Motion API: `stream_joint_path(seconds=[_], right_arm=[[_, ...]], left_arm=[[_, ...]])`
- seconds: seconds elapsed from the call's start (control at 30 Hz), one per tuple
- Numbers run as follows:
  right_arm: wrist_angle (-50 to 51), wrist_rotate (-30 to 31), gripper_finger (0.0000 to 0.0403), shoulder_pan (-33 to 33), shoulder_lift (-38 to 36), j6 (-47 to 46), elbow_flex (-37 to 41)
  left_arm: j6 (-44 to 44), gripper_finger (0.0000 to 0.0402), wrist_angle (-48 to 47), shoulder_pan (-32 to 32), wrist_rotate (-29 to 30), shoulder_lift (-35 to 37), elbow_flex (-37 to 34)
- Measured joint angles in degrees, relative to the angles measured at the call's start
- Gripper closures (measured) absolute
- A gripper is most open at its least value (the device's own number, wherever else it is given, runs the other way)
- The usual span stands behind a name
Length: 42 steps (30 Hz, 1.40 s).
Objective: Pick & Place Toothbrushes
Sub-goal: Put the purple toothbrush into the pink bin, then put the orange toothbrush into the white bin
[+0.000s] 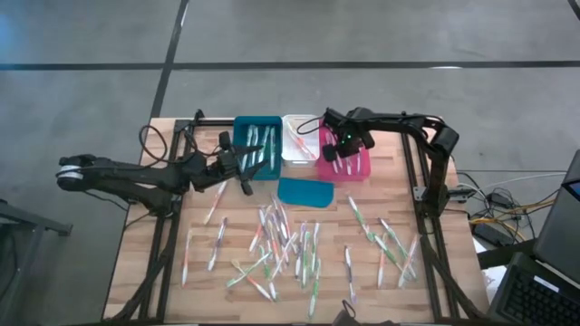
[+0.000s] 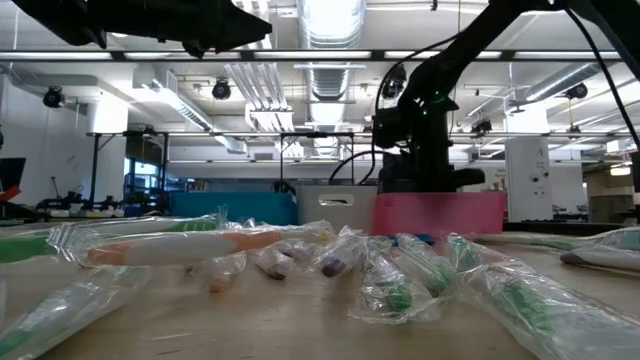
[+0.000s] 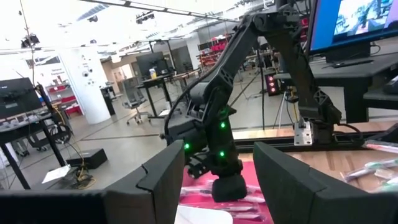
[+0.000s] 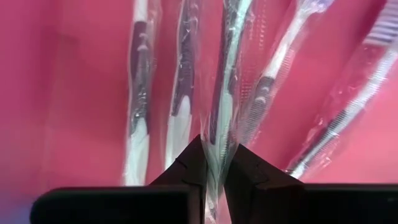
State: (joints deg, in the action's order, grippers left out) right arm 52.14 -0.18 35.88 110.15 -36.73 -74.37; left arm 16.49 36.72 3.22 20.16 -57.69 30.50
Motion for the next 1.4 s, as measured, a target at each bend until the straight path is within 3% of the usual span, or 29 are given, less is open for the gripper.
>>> stream_joint_path(seconds=[0.3,0.67,1.07,1.4], right_arm=[[0.13,-1.67,0.0325,0.03,2.84,0.35,0.00],[0.04,-2.02,0.0252,0.66,0.18,3.18,0.00],[0.95,-2.81,0.0209,0.52,-12.11,7.25,0.00],[7.83,-2.88,0.0228,-2.79,-24.49,7.38,0.00]], left_arm=[[0.07,0.0204,0.03,0.00,0.00,0.00,0.00],[0.07,0.0204,-0.16,0.00,0.00,0.00,0.00],[0.07,0.0204,-0.34,0.01,0.00,-0.01,-0.04],[0.07,0.0204,-1.20,0.01,0.00,-0.02,-0.07]])
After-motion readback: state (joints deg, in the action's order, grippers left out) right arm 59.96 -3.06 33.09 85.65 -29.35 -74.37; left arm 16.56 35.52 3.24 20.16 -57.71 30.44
